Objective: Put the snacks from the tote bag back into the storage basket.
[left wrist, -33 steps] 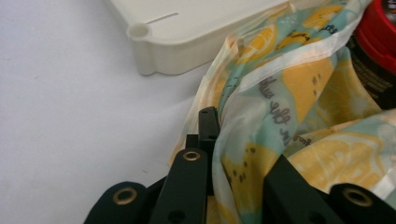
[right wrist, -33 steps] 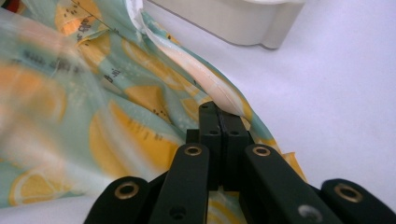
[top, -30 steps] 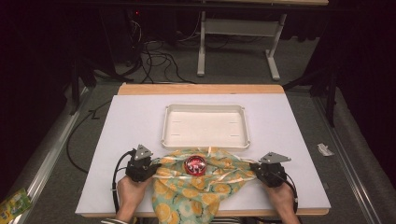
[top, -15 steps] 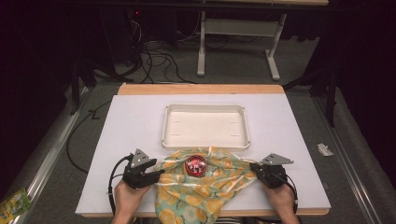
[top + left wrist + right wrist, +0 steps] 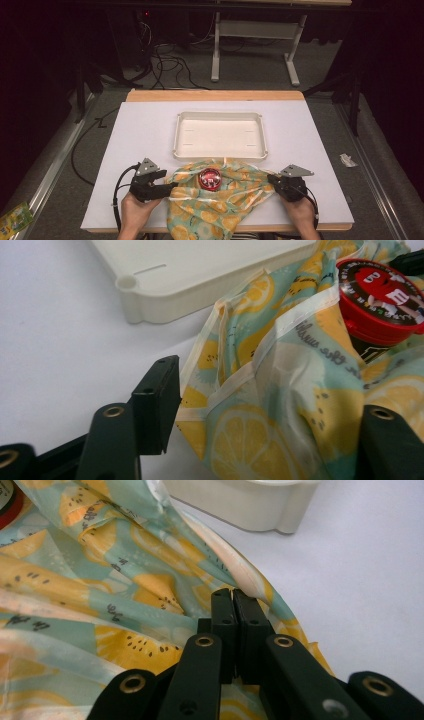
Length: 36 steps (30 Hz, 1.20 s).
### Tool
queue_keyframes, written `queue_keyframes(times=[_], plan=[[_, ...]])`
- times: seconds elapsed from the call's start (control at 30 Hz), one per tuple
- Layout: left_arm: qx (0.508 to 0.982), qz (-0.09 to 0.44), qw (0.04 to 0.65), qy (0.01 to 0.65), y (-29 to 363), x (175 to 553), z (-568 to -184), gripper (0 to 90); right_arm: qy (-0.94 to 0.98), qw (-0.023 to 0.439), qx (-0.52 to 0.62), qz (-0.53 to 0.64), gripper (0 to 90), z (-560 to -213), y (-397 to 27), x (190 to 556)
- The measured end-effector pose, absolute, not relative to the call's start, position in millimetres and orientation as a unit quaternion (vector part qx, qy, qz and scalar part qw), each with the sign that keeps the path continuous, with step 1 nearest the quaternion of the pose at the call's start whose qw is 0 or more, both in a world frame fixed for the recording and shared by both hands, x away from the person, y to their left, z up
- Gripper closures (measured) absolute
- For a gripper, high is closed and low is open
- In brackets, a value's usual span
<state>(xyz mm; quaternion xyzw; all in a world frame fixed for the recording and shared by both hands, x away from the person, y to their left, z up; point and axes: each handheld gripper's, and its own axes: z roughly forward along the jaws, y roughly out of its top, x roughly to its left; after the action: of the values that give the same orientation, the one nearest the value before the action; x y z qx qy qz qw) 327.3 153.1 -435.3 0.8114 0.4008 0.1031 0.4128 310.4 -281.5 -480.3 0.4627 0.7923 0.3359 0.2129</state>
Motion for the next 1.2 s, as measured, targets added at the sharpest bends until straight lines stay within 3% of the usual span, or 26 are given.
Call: queue_keyframes(times=[0.43,0.53,0.67,0.8,1.03,1.2], plan=[[0.802,0.103,0.455,0.372,144,322,-411,34.0,0.792,0.210,0.468,0.332,89.2,-479,-280,310],[0.802,0.128,0.457,0.363,138,316,-404,42.2,0.791,0.212,0.468,0.333,89.2,-480,-280,311],[0.802,0.152,0.469,0.337,134,303,-397,59.7,0.792,0.212,0.467,0.331,89.2,-479,-280,311],[0.805,0.152,0.481,0.313,128,292,-391,72.5,0.792,0.212,0.468,0.329,89.1,-479,-279,311],[0.832,0.132,0.444,0.306,108,288,-404,76.6,0.794,0.214,0.466,0.326,89.1,-479,-279,311],[0.839,0.114,0.405,0.346,103,303,-427,75.9,0.793,0.215,0.468,0.325,89.1,-479,-278,311]])
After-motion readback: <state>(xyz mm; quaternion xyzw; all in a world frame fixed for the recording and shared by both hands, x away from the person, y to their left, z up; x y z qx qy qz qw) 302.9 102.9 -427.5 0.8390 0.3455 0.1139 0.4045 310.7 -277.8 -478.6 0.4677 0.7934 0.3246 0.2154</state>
